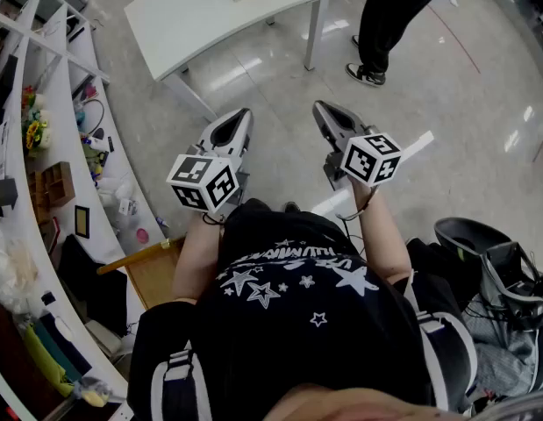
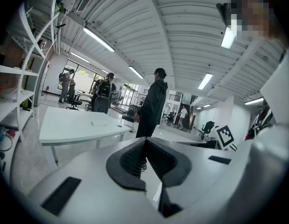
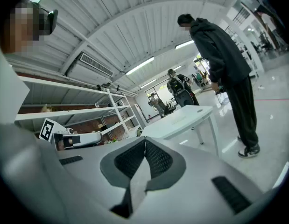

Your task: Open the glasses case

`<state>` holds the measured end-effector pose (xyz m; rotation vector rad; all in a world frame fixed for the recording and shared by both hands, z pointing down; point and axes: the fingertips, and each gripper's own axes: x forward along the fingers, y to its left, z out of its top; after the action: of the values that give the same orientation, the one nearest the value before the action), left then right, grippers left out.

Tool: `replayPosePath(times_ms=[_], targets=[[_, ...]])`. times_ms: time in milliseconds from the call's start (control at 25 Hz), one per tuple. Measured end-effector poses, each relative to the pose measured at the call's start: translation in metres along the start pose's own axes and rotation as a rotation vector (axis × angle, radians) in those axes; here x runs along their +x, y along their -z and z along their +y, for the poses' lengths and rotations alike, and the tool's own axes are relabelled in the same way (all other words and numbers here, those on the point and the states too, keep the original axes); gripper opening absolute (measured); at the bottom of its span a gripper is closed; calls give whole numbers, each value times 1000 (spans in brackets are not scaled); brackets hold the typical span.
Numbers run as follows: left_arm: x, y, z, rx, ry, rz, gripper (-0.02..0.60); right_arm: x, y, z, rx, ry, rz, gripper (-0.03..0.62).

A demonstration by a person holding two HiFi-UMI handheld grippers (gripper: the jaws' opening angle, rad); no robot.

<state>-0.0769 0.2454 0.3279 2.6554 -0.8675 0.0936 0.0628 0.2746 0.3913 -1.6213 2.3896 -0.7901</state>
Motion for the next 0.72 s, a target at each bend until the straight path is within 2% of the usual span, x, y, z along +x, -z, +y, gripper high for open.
replayPosePath(times_ms=[200, 400, 720], targets=[[11, 2, 24, -18, -22, -3, 12, 18, 5, -15, 18, 3, 15, 8], [35, 1, 57, -33, -12, -8, 12, 51, -12, -33, -6, 22, -17, 8], [72, -31, 140, -52, 11, -20, 12, 136, -47, -46, -54, 71, -32, 8]])
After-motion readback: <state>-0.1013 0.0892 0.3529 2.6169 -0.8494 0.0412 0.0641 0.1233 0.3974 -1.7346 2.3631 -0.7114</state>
